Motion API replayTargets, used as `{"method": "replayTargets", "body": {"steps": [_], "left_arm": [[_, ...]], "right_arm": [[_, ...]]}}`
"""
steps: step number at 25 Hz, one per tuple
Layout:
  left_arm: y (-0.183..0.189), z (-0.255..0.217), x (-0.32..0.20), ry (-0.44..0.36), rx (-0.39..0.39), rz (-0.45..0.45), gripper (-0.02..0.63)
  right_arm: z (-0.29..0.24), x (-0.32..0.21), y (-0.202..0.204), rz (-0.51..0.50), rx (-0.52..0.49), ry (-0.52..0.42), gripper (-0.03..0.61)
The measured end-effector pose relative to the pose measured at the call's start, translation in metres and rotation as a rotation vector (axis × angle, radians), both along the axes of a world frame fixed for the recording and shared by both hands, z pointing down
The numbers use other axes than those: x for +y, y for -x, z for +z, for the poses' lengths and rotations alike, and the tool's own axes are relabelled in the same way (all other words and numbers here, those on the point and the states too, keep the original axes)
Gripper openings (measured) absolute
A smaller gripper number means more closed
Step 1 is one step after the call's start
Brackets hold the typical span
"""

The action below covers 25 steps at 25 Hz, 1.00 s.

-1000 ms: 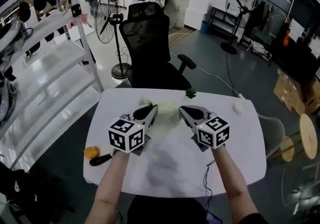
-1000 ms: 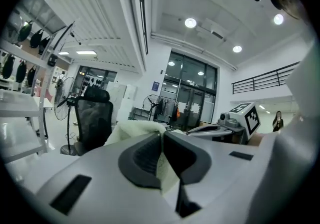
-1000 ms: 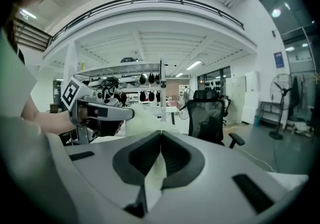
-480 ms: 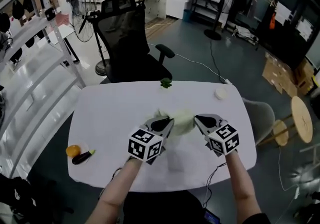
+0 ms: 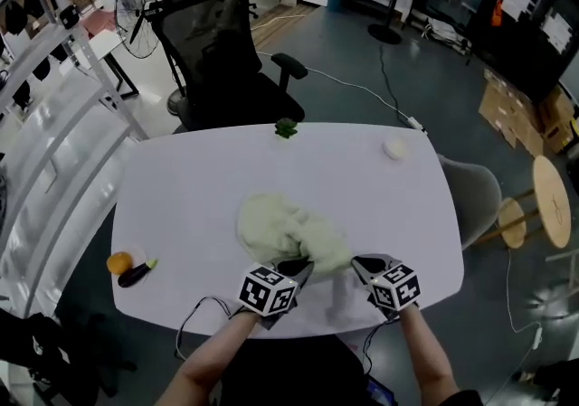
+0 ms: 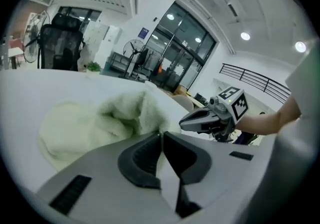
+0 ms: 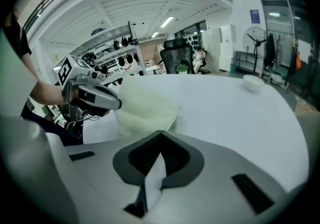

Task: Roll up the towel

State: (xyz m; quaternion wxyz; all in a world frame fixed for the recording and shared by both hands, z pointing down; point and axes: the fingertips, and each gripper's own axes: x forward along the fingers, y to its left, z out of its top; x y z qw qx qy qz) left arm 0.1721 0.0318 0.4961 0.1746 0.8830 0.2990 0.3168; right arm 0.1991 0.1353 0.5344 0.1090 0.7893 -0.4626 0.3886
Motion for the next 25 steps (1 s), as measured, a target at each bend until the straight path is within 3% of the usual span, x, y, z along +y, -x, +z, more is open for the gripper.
{"method": "replayTargets", "body": {"steps": [5,6,8,10,12,14,19,25], "left_arm": [[0.04,0.048,0.015,-0.062,-0.124,0.094,0.042],[0.049,0.053,0.014,-0.071,-0.146,0.117,0.073],[0.063,0.056,0.005,-0.076,-0.185,0.149,0.223],[0.07,0.049,-0.014,-0.076,-0.206,0.154,0.272],[0.067,0.034,-0.043,-0.094,-0.195,0.127,0.278],[0.052,0.016,-0.078,-0.129,-0.157,0.072,0.278],[-0.027,-0.004,-0.151,-0.275,-0.053,-0.048,0.281],[-0.122,0.031,-0.193,-0.402,-0.091,-0.088,0.312]], "right_arm": [[0.037,0.003,0.024,-0.019,-0.093,0.012,0.009],[0.041,0.003,0.027,-0.023,-0.101,0.012,0.009],[0.046,0.004,0.027,-0.013,-0.109,0.001,0.01],[0.046,0.007,0.02,0.01,-0.121,-0.023,0.025],[0.041,0.009,0.01,0.026,-0.127,-0.046,0.103],[0.033,0.011,-0.004,0.033,-0.114,-0.061,0.169],[0.008,0.003,-0.059,0.069,-0.076,-0.118,0.172],[0.003,-0.04,-0.106,0.045,-0.097,-0.136,0.17]]}}
